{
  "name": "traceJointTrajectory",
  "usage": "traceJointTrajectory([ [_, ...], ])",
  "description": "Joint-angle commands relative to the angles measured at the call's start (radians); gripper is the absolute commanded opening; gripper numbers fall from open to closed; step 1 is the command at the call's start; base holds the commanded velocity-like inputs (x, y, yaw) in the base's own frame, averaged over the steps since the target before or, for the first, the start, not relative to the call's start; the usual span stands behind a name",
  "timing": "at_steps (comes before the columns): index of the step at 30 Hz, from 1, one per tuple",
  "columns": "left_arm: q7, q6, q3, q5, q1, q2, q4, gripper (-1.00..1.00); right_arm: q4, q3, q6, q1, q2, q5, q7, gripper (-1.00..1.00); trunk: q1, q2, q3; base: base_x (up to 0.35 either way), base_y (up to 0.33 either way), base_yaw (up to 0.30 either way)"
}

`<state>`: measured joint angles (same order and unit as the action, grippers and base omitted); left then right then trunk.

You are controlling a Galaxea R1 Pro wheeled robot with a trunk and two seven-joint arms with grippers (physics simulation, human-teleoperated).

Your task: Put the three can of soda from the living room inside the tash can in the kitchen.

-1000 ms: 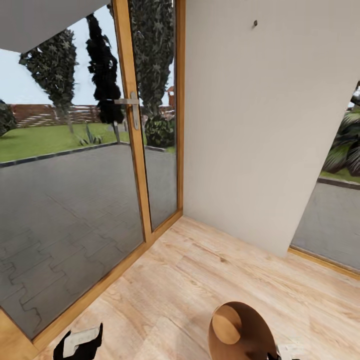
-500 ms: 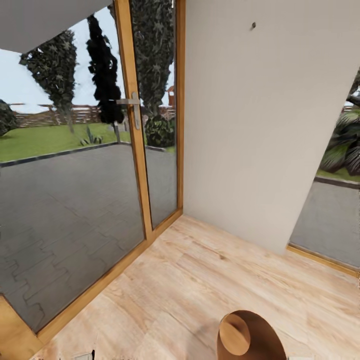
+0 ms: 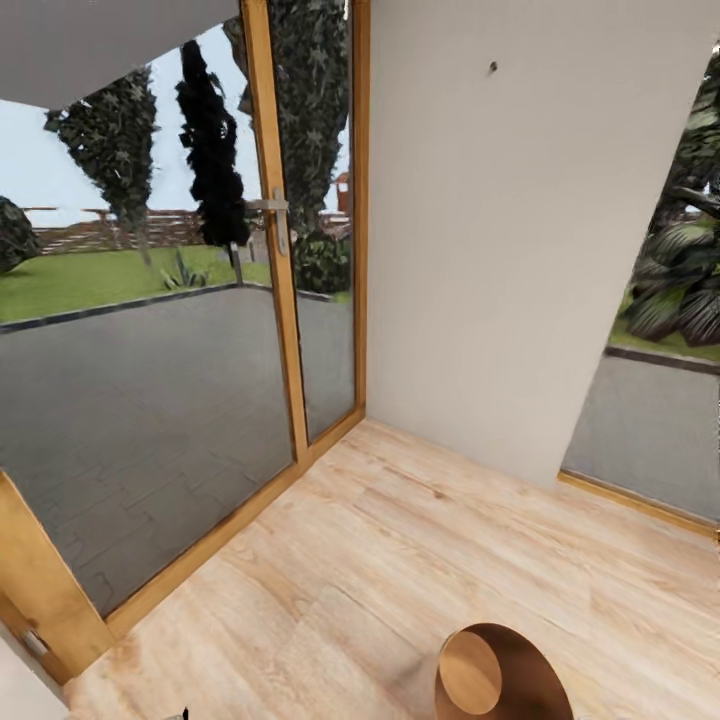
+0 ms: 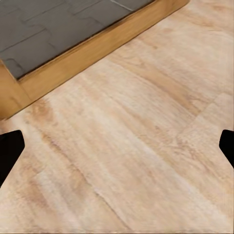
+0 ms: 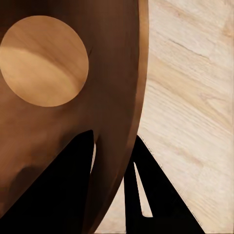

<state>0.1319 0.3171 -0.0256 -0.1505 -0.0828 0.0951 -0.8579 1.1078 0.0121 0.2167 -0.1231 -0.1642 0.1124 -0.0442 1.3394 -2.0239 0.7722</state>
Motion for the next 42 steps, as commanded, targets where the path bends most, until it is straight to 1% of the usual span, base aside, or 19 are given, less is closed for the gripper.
traceJointTrajectory([
  [1, 0.000, 0.000, 0.000, 0.000, 0.000, 0.000, 0.000, 1.00, 0.001, 0.000, 0.000, 0.000, 0.000, 0.001, 0.004, -1.00, 0.000, 0.000, 0.000, -0.303, 0.000, 0.000],
  [8, 0.000, 0.002, 0.001, 0.000, -0.001, -0.001, 0.000, 1.00, 0.000, 0.000, 0.000, 0.000, -0.001, 0.001, 0.004, -1.00, 0.000, 0.000, 0.000, -0.113, 0.000, 0.000],
  [42, 0.000, 0.008, 0.001, 0.008, -0.001, -0.002, 0.002, 1.00, -0.002, -0.002, 0.000, 0.000, 0.000, 0.000, 0.004, -1.00, -0.130, 0.238, -0.107, -0.004, 0.000, 0.000],
])
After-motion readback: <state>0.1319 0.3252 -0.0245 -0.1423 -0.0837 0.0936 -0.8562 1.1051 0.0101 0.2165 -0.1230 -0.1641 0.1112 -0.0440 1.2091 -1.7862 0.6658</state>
